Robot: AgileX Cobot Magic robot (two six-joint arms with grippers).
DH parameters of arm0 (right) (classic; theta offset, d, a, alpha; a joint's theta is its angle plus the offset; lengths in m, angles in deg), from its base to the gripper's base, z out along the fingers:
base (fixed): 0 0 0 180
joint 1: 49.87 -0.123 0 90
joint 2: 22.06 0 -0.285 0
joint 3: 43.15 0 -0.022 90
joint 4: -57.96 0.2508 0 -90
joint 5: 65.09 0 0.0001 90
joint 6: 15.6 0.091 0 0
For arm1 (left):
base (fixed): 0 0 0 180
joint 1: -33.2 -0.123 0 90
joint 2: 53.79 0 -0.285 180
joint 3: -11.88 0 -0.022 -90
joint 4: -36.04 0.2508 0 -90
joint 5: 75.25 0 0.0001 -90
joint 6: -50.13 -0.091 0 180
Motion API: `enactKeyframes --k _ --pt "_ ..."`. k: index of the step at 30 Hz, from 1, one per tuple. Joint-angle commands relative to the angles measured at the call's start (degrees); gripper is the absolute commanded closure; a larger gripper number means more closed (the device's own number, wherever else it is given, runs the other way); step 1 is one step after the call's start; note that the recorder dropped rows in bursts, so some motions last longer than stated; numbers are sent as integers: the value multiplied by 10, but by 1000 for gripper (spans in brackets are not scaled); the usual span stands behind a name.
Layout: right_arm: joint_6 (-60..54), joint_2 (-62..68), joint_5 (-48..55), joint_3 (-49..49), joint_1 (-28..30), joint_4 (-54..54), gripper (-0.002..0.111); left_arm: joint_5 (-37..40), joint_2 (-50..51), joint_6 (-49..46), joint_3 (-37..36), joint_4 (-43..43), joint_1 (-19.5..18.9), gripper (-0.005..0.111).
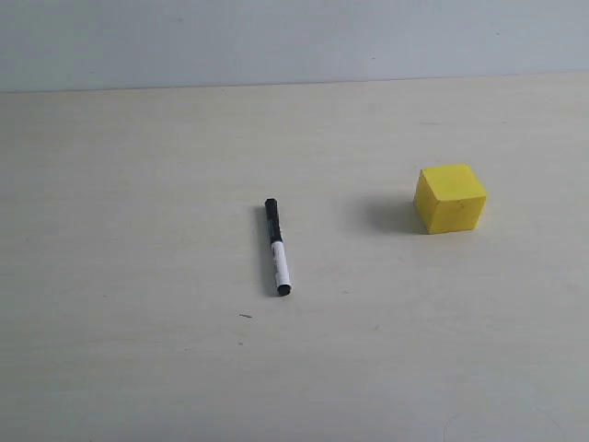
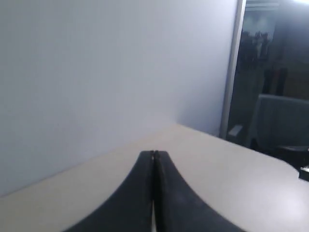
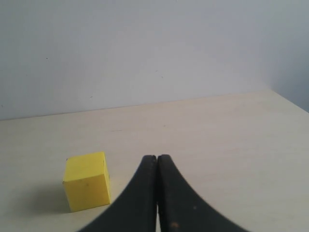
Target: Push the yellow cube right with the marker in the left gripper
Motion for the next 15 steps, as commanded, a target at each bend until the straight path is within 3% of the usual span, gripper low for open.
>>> enactKeyframes --k 1,15 --pt "-2 -4 -3 2 5 0 108 6 -76 -1 -4 6 0 107" --pt "-2 -4 -3 2 5 0 108 6 -142 -1 -4 6 0 107"
